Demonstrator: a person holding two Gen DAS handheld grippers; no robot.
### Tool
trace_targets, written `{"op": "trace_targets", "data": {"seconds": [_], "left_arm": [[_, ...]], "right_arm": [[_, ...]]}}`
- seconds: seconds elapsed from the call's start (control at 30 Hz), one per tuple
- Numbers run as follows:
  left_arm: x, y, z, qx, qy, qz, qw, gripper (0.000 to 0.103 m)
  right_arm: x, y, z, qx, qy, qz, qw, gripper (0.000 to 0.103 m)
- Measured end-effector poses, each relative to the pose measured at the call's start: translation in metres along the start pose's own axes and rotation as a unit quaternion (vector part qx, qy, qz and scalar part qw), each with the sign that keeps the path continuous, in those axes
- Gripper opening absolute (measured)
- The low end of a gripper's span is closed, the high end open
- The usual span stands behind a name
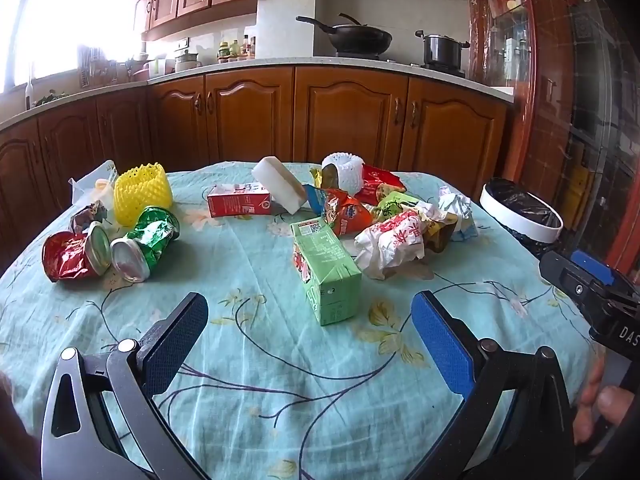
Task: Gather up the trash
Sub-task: 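Move both tools toward the green carton and crumpled white-red bag, then grasp the green juice carton with the left tool while the right tool grasps the crumpled white-red bag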
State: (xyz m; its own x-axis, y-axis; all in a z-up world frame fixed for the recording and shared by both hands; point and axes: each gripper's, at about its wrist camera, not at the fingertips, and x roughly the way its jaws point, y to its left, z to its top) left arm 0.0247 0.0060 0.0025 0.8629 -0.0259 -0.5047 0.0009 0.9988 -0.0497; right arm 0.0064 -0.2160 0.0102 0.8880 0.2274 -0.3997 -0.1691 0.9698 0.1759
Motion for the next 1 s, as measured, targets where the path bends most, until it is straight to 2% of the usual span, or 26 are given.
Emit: {"op": "trace_targets", "data": {"seconds": [0.17,0.33,0.4,0.5,0.6,0.8,0.9,1.0], "left_arm": [[0.014,0.001,0.010,-0.001,0.024,-0.003,0.9997,0.103],[0.031,0.002,0.022,-0.003,0.047,-0.006,0.9989,0.103],[0.040,0.003,0.026,-0.002,0.057,-0.005,0.9984,0.103],[0.051,0.005,0.029,-0.001,0.071,-0.009,0.9974,0.103],[0.057,0.005,0.031,-0.005,0.082,-0.019,0.9965,0.103],[0.076,0.007,0.037,-0.013,0.100,-0.018,0.9947,0.103],[0.084,0.009,0.038,-0.019,0.110,-0.021,0.9936,0.100],[0.088,0.010,0.038,-0.023,0.115,-0.027,0.9927,0.100]], "right_arm": [[0.015,-0.005,0.009,0.016,0.025,0.018,0.999,0.099],[0.036,-0.004,0.017,0.028,0.065,0.047,0.996,0.079],[0.046,0.000,0.019,0.037,0.080,0.072,0.993,0.066],[0.063,0.006,0.022,0.050,0.106,0.103,0.988,0.054],[0.074,0.013,0.025,0.045,0.111,0.106,0.987,0.053],[0.099,-0.005,0.041,0.066,0.123,0.088,0.986,0.052],[0.113,-0.011,0.043,0.078,0.140,0.088,0.983,0.041],[0.113,-0.006,0.042,0.084,0.139,0.112,0.980,0.039]]}}
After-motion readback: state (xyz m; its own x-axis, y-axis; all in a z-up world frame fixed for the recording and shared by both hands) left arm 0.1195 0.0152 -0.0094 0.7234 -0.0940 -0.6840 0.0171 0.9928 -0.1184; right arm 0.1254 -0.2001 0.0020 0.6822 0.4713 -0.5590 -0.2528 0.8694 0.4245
